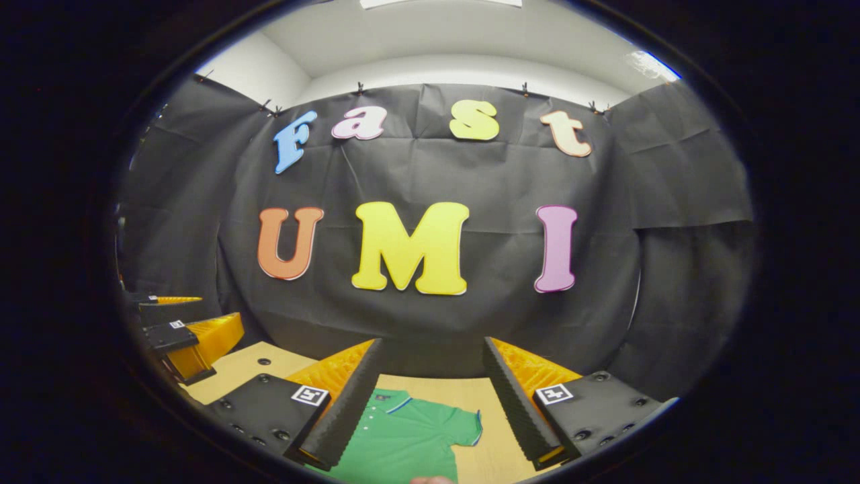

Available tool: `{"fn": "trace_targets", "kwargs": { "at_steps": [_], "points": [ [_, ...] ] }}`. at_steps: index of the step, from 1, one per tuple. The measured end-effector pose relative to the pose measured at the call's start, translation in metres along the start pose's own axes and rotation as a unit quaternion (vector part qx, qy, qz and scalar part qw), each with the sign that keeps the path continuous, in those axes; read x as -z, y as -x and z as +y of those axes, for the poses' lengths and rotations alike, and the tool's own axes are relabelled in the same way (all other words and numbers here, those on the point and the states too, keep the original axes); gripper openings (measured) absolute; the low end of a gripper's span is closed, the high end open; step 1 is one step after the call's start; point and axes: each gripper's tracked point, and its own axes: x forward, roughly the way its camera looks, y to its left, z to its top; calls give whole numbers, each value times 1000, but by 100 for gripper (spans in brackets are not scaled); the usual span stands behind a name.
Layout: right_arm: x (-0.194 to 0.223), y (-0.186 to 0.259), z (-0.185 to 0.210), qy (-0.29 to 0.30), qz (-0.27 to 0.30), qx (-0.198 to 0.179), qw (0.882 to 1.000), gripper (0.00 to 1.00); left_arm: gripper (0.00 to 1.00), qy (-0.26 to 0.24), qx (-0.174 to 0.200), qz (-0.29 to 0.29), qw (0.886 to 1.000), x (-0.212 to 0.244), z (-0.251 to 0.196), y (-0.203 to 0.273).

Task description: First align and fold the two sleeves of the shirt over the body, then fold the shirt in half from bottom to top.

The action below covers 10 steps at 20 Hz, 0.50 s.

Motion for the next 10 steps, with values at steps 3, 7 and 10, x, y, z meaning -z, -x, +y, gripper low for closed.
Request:
{"fn": "trace_targets", "kwargs": {
  "at_steps": [3,7,10],
  "points": [
    [18,-7,-9,5,21,-2,1000,94,98,-3,2,3,1000,2,-1,0],
    [61,-27,-37,3,78,2,997,94,98,-10,14,18,1000,6,-4,1],
    [108,-44,-62,-21,145,10,989,97,98,-13,5,20,1000,9,-6,0]
  ]
}}
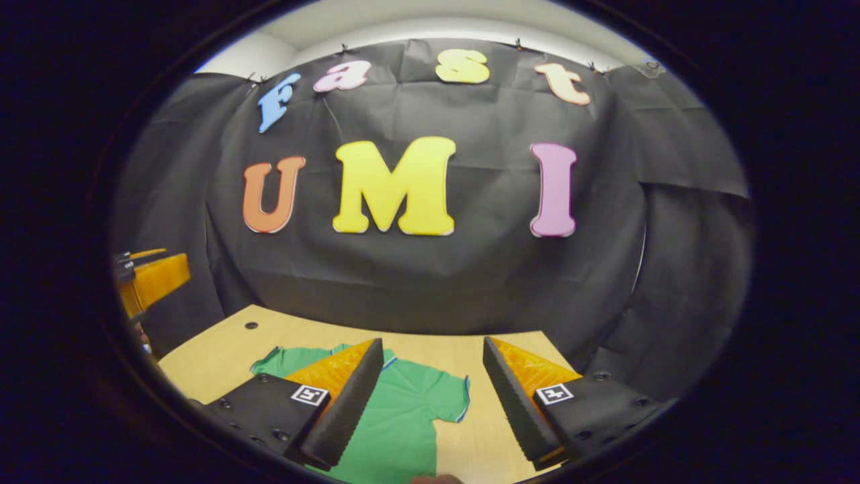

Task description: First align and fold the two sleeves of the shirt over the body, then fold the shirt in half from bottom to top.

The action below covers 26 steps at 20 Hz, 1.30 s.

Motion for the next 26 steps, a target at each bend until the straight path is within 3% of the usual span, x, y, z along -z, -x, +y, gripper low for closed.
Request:
{"fn": "trace_targets", "kwargs": {
  "at_steps": [2,6,14,20,22,24,26],
  "points": [
    [28,-26,-18,-16,45,2,999,94,98,0,2,17,1000,4,-1,-2],
    [78,-80,-43,-40,116,-2,992,96,98,11,-9,42,999,16,0,-3],
    [153,-187,-58,-7,187,-16,982,94,98,14,-54,86,995,46,8,-8],
    [187,-227,-70,-15,227,-2,974,96,99,20,-83,114,990,69,23,-5],
    [193,-236,-74,-27,235,4,972,87,99,15,-74,126,989,76,19,-7],
    [201,-239,-74,-35,248,4,968,88,99,7,-77,127,989,75,24,-7],
    [217,-244,-74,-35,262,2,964,66,98,8,-78,130,988,75,21,-6]
  ]
}}
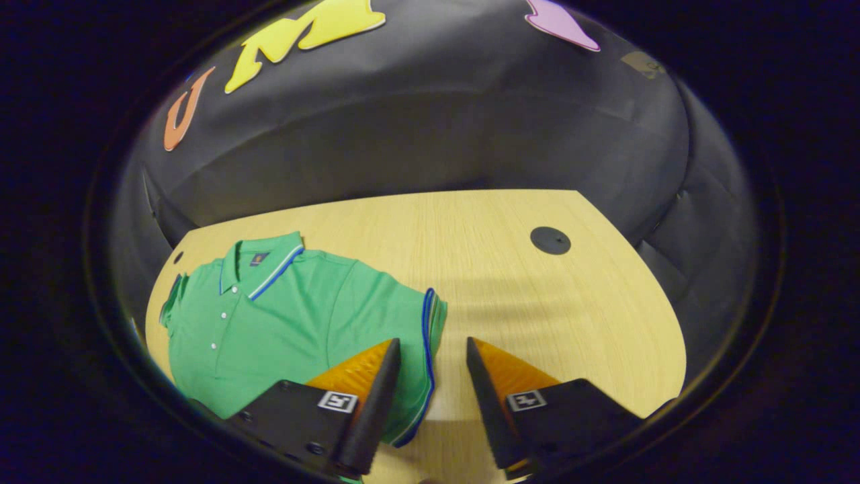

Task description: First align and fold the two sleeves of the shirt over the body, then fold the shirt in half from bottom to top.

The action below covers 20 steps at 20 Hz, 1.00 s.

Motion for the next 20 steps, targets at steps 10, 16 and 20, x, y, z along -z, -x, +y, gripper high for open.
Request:
{"fn": "trace_targets", "kwargs": {
  "at_steps": [10,16,20],
  "points": [
    [-25,15,3,-14,-27,-12,999,2,98,-12,-7,1,1000,4,8,13],
    [-62,51,54,-23,-57,-43,997,2,98,-6,-23,-9,1000,1,28,22],
    [-70,55,110,2,-59,-64,996,2,98,5,-42,-7,999,5,52,33]
  ]
}}
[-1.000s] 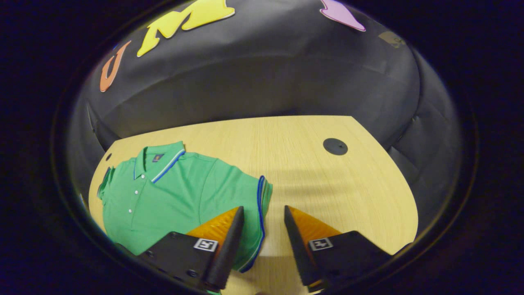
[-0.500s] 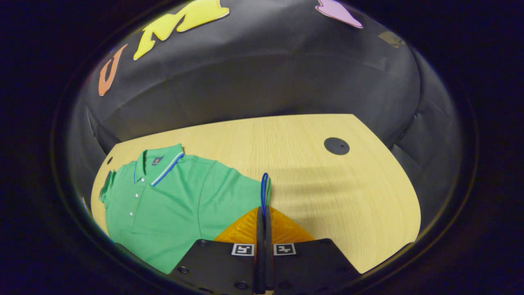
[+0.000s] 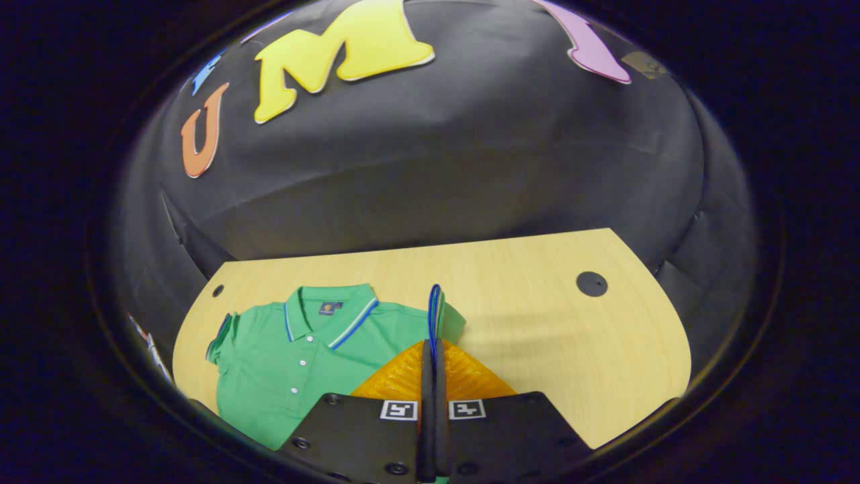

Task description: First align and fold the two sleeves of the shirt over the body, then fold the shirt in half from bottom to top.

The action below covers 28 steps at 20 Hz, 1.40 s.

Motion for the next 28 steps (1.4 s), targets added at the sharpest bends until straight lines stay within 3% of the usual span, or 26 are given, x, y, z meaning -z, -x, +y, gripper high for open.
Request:
{"fn": "trace_targets", "kwargs": {
  "at_steps": [7,9,13,17,21,22,28],
  "points": [
    [33,-35,77,55,45,-35,997,6,98,19,-32,13,999,12,44,21],
    [31,-28,92,48,42,-56,996,23,98,24,-39,11,999,13,58,25],
    [16,-4,86,81,7,-44,996,87,99,46,-42,16,998,19,76,31],
    [7,39,76,92,-14,-31,995,90,99,63,-18,15,998,20,79,28],
    [5,105,76,107,-31,-38,993,88,99,57,52,27,997,18,70,6],
    [4,123,73,110,-37,-37,993,93,99,58,67,32,996,18,68,-2],
    [-10,228,48,121,-93,5,988,93,98,59,126,73,988,40,52,-64]
  ]
}}
